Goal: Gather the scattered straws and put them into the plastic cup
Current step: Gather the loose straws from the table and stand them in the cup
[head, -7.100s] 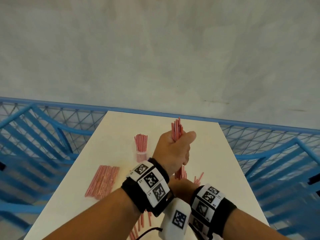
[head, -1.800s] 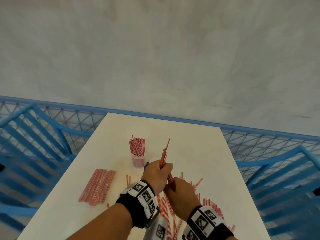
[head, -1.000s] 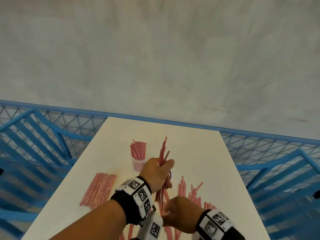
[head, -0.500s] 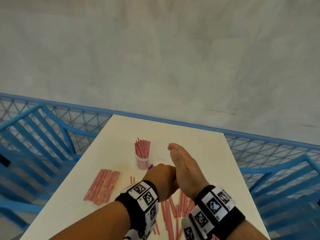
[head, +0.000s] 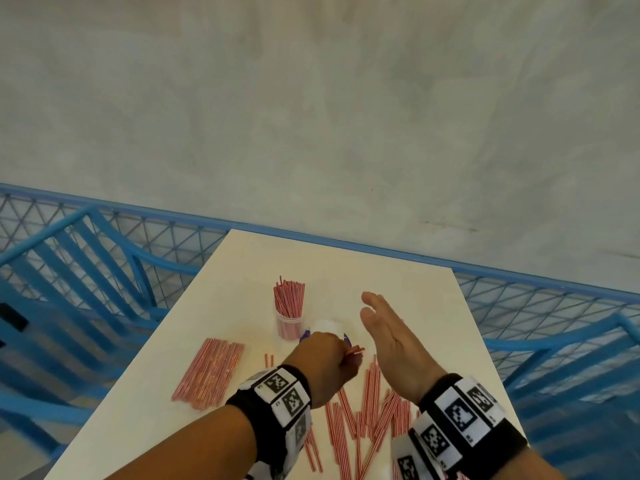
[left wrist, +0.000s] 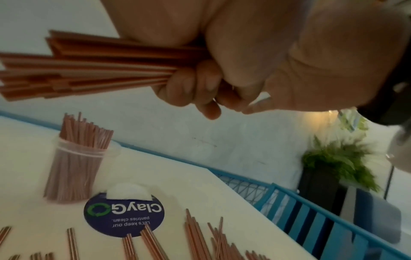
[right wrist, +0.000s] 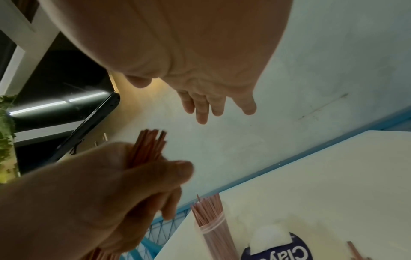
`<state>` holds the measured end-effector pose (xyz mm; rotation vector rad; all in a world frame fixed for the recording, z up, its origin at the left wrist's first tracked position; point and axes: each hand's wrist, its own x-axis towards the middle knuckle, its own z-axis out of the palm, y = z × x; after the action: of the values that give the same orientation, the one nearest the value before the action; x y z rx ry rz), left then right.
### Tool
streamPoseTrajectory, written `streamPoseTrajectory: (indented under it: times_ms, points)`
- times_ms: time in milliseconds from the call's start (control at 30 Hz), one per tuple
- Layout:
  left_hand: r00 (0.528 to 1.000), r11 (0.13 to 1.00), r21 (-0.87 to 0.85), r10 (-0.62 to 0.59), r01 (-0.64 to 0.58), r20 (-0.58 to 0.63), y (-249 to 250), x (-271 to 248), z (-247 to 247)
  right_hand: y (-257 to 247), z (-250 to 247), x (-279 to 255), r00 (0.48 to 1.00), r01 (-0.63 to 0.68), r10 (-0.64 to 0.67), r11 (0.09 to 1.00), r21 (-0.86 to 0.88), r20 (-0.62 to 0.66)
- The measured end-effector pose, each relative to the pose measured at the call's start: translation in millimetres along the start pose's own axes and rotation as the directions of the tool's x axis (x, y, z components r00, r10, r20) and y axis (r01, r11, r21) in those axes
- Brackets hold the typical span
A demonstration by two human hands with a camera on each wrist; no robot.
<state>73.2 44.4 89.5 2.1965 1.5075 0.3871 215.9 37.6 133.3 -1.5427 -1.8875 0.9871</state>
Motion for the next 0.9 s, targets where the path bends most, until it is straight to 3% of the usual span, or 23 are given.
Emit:
streamPoseTrajectory:
  times_ms: [100,167,233,333,433,533,633,733,900]
  points:
    - [0.992,0.956,-0.278,-0.115,0.096,-0.052,-6,-3,-12,9,-8,-2,0.998,-0.008,0.012,0.998,0.068,-0.062]
    - [0.977,0.821,-0.56,-0.194,0.112,-0.089,-5,-2,-23,18,-4,-7,0.997,-0.041,0.047,0.994,0.104,-0.058]
    - [0.956,0.687,-0.723,-0.256,0.074,-0.145,-2,3,-36,26,6,-13,0.989,-0.135,0.144,0.961,0.241,-0.021]
    - [0.931,0.499,-0.866,-0.295,-0.044,-0.217,13,12,-50,38,29,-13,0.916,-0.39,0.374,0.748,0.537,0.145]
    - [0.93,0.35,-0.931,-0.296,-0.108,-0.219,30,16,-50,36,43,-5,0.843,-0.51,0.426,0.442,0.738,0.328]
    - [0.936,0.388,-0.917,-0.276,-0.098,-0.217,40,15,-37,23,43,-3,0.857,-0.488,0.331,0.269,0.831,0.396]
    - [0.942,0.451,-0.891,-0.274,-0.054,-0.196,45,9,-26,12,38,-6,0.888,-0.445,0.218,0.195,0.874,0.404]
    - [0.939,0.48,-0.875,-0.271,-0.06,-0.213,42,10,-28,13,35,-6,0.885,-0.452,0.234,0.218,0.865,0.403]
    - [0.962,0.566,-0.82,-0.163,-0.089,-0.217,38,11,-29,13,28,-5,0.873,-0.485,0.202,0.267,0.833,0.444]
